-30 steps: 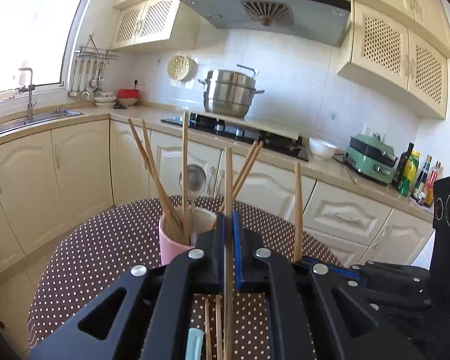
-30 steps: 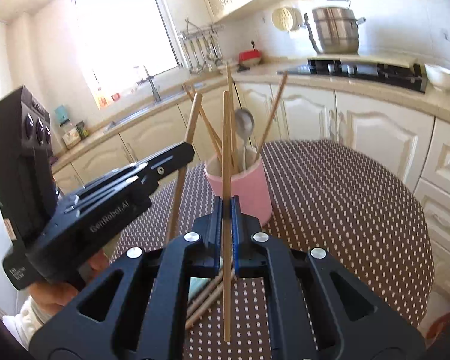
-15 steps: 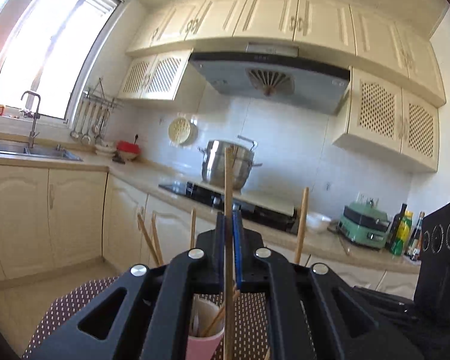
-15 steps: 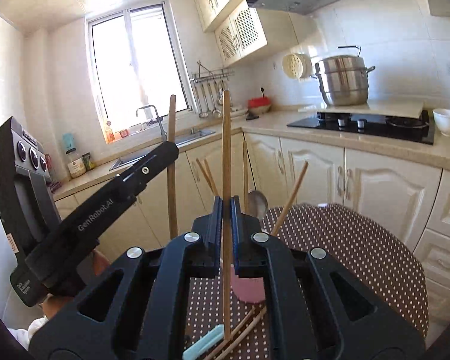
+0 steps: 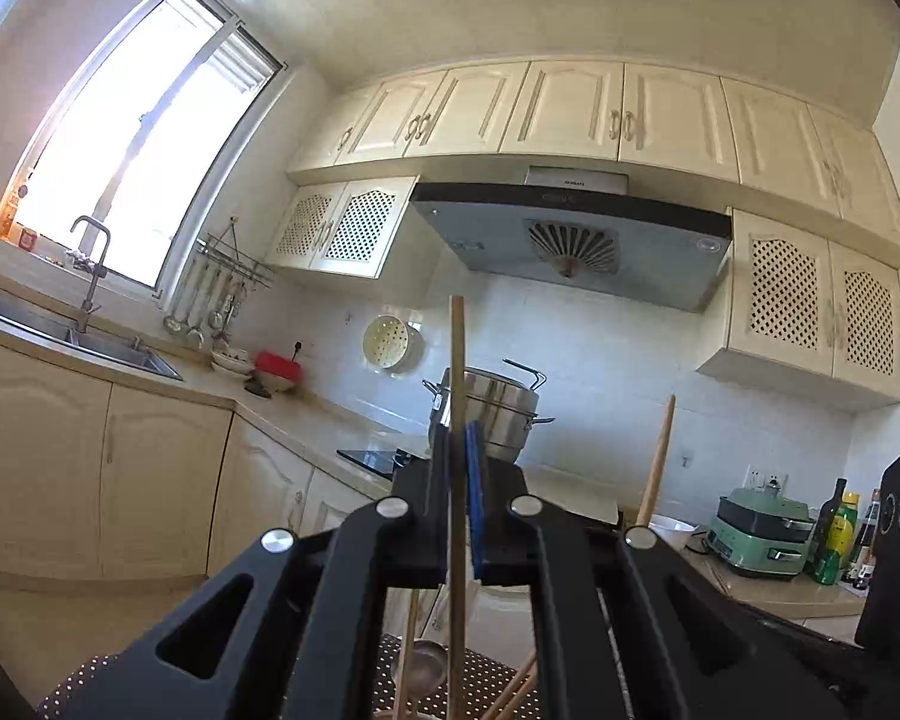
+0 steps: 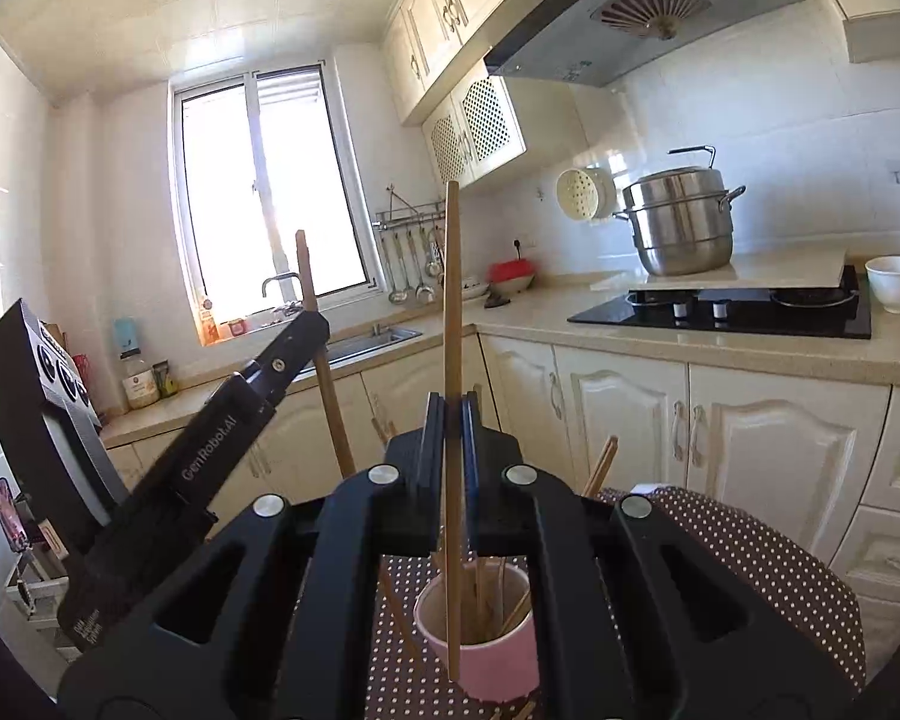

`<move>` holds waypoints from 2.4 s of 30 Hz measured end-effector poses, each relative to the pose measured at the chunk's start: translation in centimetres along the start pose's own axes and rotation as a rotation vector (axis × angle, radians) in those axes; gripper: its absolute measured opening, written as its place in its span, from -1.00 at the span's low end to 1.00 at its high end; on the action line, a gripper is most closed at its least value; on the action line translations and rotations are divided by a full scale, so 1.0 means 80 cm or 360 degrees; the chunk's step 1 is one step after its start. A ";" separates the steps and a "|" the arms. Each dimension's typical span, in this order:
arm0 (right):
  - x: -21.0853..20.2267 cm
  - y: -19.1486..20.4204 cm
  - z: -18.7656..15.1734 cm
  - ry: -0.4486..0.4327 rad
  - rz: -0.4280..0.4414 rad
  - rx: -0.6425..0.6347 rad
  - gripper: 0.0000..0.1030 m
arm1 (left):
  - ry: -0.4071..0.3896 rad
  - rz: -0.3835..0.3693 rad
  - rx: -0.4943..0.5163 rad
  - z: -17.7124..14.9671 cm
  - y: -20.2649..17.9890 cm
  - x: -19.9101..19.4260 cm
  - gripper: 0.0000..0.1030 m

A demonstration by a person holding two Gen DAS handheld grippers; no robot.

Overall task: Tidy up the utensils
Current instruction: 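Lift the chopsticks with both tools and carry them above the pink cup, then open the left tool over the cup while the right tool opens to drop its chopstick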

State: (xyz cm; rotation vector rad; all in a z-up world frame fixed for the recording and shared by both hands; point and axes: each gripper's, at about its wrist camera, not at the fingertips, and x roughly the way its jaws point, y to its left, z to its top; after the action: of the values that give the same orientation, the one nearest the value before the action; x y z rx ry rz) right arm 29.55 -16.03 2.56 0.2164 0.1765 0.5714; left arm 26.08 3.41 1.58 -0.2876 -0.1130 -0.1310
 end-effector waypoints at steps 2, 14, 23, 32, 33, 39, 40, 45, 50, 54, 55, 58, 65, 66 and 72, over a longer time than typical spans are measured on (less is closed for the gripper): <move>0.003 -0.001 0.001 -0.0024 0.0000 -0.0005 -0.88 | -0.0017 0.0019 0.0016 0.000 0.001 0.007 -0.90; 0.017 -0.013 -0.020 -0.0126 -0.0038 0.0006 -0.88 | 0.0008 0.0051 0.0073 -0.029 0.009 0.039 -0.90; 0.025 -0.013 -0.045 -0.0037 -0.0049 0.0022 -0.88 | 0.0237 0.0009 0.0044 -0.057 0.028 0.035 -0.89; 0.021 -0.007 -0.058 0.0010 -0.0066 0.0019 -0.88 | 0.0394 0.0000 0.0030 -0.075 0.041 0.011 -0.88; 0.021 -0.007 -0.059 0.0018 -0.0068 0.0018 -0.88 | 0.0421 -0.0004 0.0020 -0.077 0.043 0.009 -0.87; 0.016 -0.002 -0.064 0.0039 -0.0094 0.0002 -0.87 | 0.0478 0.0005 0.0031 -0.083 0.047 -0.006 -0.32; 0.015 -0.001 -0.065 0.0045 -0.0099 0.0002 -0.87 | 0.0490 0.0003 0.0032 -0.083 0.047 -0.008 -0.21; 0.014 0.003 -0.069 0.0061 -0.0116 -0.0007 -0.87 | 0.0570 0.0057 0.0034 -0.085 0.053 -0.016 0.03; 0.014 0.005 -0.077 0.0084 -0.0136 -0.0002 -0.87 | 0.0658 0.0125 0.0009 -0.091 0.063 -0.020 0.13; 0.014 0.006 -0.083 0.0096 -0.0150 0.0017 -0.87 | 0.0698 0.0192 0.0025 -0.094 0.068 -0.026 0.13; 0.014 0.006 -0.084 0.0090 -0.0157 0.0029 -0.87 | 0.0697 0.0218 0.0027 -0.095 0.069 -0.028 0.14; 0.017 0.006 -0.089 0.0130 -0.0163 0.0048 -0.87 | 0.0716 0.0258 0.0039 -0.095 0.071 -0.034 0.16; 0.015 0.007 -0.099 0.0166 -0.0215 0.0069 -0.85 | 0.0766 0.0275 0.0007 -0.093 0.078 -0.044 0.16; 0.013 0.008 -0.099 0.0168 -0.0227 0.0070 -0.83 | 0.0770 0.0277 0.0006 -0.092 0.078 -0.045 0.16; 0.001 0.012 -0.102 0.0157 -0.0248 0.0085 -0.46 | 0.0793 0.0268 0.0037 -0.086 0.072 -0.061 0.18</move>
State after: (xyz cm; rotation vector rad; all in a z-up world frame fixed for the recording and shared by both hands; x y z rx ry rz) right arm 27.28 -13.99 -5.03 0.2240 0.3015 0.4230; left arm 22.76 7.42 -7.20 -0.2333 0.4028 -0.0312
